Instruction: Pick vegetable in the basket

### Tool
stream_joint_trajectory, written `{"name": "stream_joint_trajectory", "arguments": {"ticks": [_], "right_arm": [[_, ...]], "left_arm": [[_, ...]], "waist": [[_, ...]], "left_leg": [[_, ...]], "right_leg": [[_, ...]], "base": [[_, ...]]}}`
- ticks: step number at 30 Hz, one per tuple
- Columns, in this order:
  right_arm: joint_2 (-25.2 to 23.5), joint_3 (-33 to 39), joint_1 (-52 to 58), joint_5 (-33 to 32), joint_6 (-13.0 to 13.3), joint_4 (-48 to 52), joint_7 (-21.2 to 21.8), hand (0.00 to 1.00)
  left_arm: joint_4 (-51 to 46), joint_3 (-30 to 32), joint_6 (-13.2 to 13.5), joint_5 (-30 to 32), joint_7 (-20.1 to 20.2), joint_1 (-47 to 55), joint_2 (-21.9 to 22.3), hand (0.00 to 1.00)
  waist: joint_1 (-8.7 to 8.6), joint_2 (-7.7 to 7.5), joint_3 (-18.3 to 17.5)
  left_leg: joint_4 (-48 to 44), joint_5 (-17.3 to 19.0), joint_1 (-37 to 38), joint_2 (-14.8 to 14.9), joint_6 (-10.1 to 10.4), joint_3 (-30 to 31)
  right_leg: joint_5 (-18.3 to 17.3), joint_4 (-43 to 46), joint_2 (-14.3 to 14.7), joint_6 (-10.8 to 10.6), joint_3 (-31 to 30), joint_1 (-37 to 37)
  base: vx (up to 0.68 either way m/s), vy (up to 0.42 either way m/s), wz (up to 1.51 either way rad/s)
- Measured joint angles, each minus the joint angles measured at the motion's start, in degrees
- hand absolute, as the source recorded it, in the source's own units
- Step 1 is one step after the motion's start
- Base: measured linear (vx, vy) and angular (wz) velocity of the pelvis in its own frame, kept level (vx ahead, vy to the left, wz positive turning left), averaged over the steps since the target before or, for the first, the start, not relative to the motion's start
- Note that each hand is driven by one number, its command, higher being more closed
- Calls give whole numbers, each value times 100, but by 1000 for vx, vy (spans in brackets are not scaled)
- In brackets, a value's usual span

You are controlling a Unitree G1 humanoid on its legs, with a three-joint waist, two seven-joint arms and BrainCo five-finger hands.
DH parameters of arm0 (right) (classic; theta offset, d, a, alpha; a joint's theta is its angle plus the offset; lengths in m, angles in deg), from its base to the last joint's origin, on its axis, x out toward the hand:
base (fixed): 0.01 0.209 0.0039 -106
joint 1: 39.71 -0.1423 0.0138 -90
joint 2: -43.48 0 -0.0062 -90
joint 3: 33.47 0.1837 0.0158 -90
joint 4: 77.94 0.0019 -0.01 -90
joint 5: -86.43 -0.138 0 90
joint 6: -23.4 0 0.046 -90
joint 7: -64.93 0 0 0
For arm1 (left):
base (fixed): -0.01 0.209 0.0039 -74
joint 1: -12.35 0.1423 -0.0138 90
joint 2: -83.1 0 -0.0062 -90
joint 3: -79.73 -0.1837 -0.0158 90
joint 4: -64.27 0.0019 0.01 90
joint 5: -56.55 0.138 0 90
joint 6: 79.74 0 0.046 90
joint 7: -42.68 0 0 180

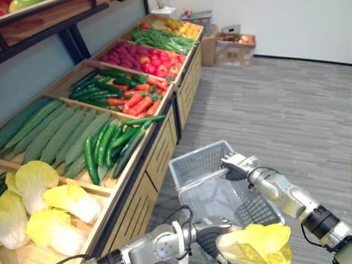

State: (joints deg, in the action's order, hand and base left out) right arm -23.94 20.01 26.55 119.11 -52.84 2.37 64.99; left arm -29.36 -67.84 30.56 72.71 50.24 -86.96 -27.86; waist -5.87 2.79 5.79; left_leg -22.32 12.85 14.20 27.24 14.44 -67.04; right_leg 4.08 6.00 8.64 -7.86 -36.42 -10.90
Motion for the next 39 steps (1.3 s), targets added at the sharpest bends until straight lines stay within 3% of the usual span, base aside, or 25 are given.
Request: {"name": "stream_joint_trajectory", "arguments": {"ticks": [7, 15, 19, 23, 29, 30, 36, 39], "right_arm": [[-6, 392, 9, -4, -64, 1, 0, 100], [-361, 1246, 425, -6, -192, 248, 40, 100], [-491, 1427, 494, -6, -233, 223, 40, 100], [-589, 1715, 607, -3, -311, -83, 44, 100], [-592, 1883, 637, 1, -424, -564, 57, 100], [-600, 1895, 638, -2, -428, -663, 67, 100], [-645, 1930, 641, -5, -429, -781, 175, 100], [-646, 1955, 640, -81, -432, -951, 209, 100]], "left_arm": [[22, 41, -39, 236, 38, 13, 69, 100], [1135, 1293, -625, 1078, -348, 2, 1667, 100], [1712, 1483, -915, 1473, -512, -12, 2348, 100], [2359, 1699, -1141, 1897, -668, -45, 2759, 100], [3199, 1871, -1363, 2384, -743, -278, 2870, 100], [3362, 1866, -1364, 2552, -742, -366, 2916, 0], [4183, 1908, -1471, 3231, -833, -810, 3235, 0], [4461, 1810, -1471, 3249, -839, -1026, 3311, 0]], "waist": [[-9, 15, 136], [2, -61, 253], [-17, -78, 304], [-24, -126, 387], [-39, -147, 403], [-55, -160, 414], [-170, -187, 513], [-171, -191, 519]], "left_leg": [[-13, 10, -93, 11, -5, 59], [-93, 27, -314, 29, -35, 319], [-87, 45, -410, -12, -111, 466], [44, -9, -535, -171, -210, 666], [155, -37, -608, -374, -290, 806], [183, -33, -607, -418, -301, 815], [205, 25, -617, -541, -373, 898], [197, 48, -622, -577, -392, 918]], "right_leg": [[-1, 1, -38, 0, 88, -50], [-1, 9, -144, 0, 277, -91], [-6, -4, -210, -6, 340, -93], [10, -89, -367, -32, 446, -83], [56, -219, -568, -99, 462, -69], [60, -245, -610, -105, 462, -53], [103, -395, -758, -176, 460, 26], [100, -398, -793, -181, 460, 27]], "base": [[-1, 25, 6], [-4, 18, 14], [-7, 22, 11], [-24, 28, 20], [-7, 50, 9], [-16, 64, 5], [-11, 61, 4], [1, 58, 1]]}}
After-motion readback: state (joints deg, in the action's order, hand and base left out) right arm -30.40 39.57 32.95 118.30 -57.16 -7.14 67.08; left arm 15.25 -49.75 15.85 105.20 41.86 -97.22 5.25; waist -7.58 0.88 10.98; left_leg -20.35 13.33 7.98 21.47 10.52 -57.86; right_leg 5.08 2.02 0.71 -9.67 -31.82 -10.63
